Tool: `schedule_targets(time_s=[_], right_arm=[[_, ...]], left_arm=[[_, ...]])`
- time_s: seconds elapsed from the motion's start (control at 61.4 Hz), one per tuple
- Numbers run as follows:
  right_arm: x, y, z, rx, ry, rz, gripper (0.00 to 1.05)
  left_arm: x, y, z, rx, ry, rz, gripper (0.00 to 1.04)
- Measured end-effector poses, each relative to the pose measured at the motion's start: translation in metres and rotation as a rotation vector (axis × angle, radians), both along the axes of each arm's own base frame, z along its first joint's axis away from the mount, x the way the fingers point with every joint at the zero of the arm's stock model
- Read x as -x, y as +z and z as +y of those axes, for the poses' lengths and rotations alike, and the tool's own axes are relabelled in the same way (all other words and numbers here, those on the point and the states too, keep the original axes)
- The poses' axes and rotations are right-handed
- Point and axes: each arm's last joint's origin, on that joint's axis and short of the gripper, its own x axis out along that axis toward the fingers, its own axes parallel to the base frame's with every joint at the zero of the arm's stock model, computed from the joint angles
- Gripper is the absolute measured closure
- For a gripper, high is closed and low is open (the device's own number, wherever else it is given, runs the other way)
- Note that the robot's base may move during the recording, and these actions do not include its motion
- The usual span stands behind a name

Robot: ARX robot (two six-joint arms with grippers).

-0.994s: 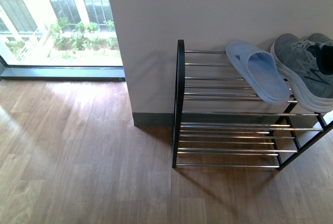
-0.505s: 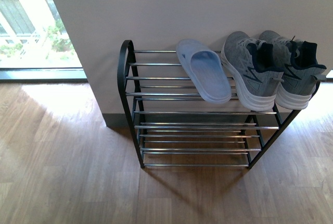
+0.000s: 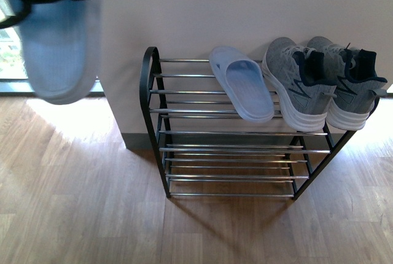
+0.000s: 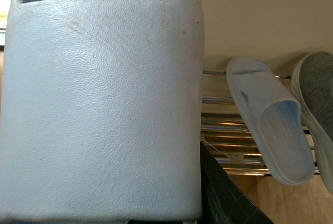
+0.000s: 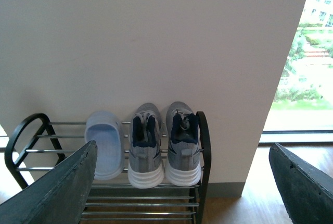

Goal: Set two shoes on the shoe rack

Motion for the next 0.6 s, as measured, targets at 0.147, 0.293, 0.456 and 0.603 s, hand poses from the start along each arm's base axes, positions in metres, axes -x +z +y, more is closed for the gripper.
schedule_targets(time_s=[0.147, 0.293, 0.456, 0.603], right_arm=[[0.000, 0.000, 0.000, 0.000, 0.000, 0.000, 0.09], [0.000, 0.000, 0.000, 0.000, 0.000, 0.000, 0.09], [0.000, 0.000, 0.000, 0.000, 0.000, 0.000, 0.09], [0.000, 0.000, 0.000, 0.000, 0.000, 0.000, 0.09]], left_arm=[[-0.042, -0.029, -0.027, 0.012, -0.038, 0.066, 1.03], [-0.079, -0.057, -0.050, 0.058, -0.045, 0.120, 1.03], [-0.110, -0.091, -0.068, 0.119, -0.032, 0.181, 1.03], [-0.126, -0.119, -0.079, 0.131, -0.037, 0.226, 1.03]])
